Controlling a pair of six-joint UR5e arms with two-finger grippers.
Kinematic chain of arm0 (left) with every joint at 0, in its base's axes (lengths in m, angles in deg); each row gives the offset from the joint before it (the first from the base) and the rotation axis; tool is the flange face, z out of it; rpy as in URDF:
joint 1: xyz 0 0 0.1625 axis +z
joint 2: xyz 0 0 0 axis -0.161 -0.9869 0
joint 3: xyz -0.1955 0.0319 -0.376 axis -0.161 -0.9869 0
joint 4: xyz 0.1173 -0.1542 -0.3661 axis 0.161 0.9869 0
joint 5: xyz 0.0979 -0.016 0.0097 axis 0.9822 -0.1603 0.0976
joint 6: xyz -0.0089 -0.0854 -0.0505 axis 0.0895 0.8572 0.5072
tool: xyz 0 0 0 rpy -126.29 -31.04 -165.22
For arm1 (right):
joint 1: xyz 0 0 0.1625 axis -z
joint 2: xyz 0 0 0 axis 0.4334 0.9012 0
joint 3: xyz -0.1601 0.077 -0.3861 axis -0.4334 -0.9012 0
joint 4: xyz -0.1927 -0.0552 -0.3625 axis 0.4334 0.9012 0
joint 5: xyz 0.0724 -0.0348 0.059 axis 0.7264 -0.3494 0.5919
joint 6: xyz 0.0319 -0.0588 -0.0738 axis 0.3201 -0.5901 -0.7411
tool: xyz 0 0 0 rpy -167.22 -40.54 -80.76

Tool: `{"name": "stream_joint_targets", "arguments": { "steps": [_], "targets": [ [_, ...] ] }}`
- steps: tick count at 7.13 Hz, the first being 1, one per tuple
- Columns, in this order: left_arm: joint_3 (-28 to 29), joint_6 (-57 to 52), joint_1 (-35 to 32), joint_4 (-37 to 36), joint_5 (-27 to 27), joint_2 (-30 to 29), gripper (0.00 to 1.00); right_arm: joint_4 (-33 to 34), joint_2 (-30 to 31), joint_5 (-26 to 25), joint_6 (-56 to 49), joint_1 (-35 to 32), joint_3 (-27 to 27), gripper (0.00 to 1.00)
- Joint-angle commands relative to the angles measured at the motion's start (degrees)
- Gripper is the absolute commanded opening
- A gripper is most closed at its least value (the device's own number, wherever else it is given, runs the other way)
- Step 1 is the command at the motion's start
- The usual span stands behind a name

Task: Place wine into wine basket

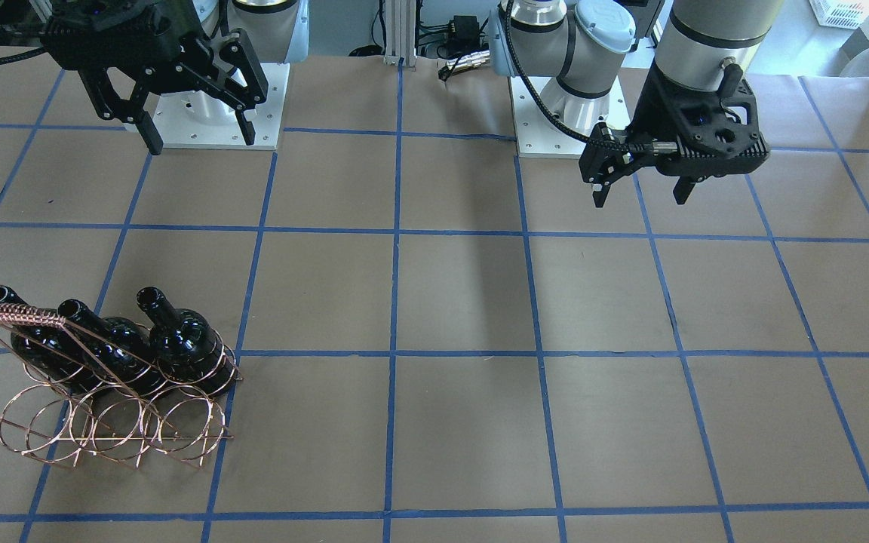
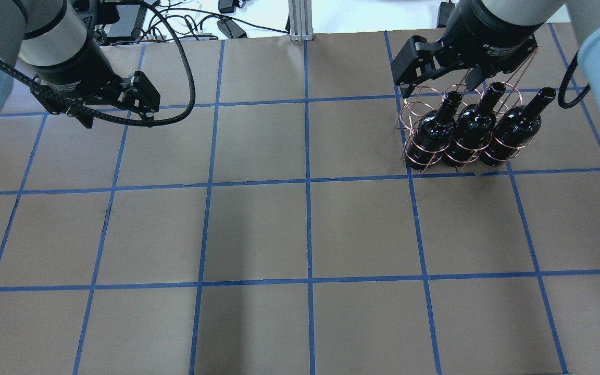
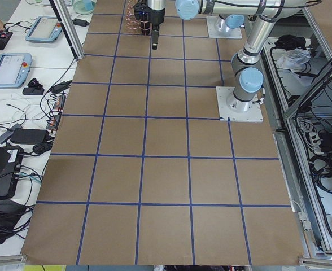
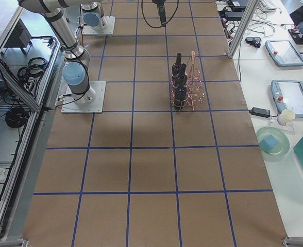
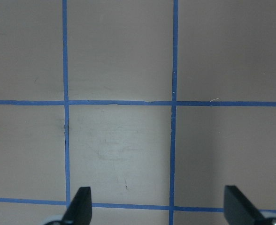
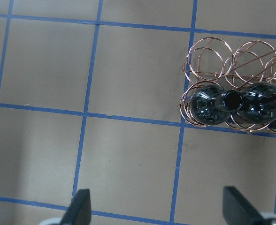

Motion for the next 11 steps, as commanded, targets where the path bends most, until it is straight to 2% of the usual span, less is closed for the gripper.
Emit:
{"name": "stream_joint_targets", "arguments": {
  "steps": [1, 10, 11],
  "targets": [
    [-0.30, -0.03, -0.07, 0.02, 0.03, 0.21, 1.00, -0.02, 0.06, -0.04, 0.09, -0.01, 0.11, 1.00],
    [-1.45, 0.06, -0.07, 0.28, 0.03, 0.82, 1.00, 0.60, -0.30, -0.13, 0.53, -0.01, 0.03, 1.00],
    [-1.88, 0.06, -0.07, 0.28, 0.12, 1.00, 1.00, -2.01, -0.21, -2.65, 0.53, 0.33, -0.06, 1.00]
  ]
}}
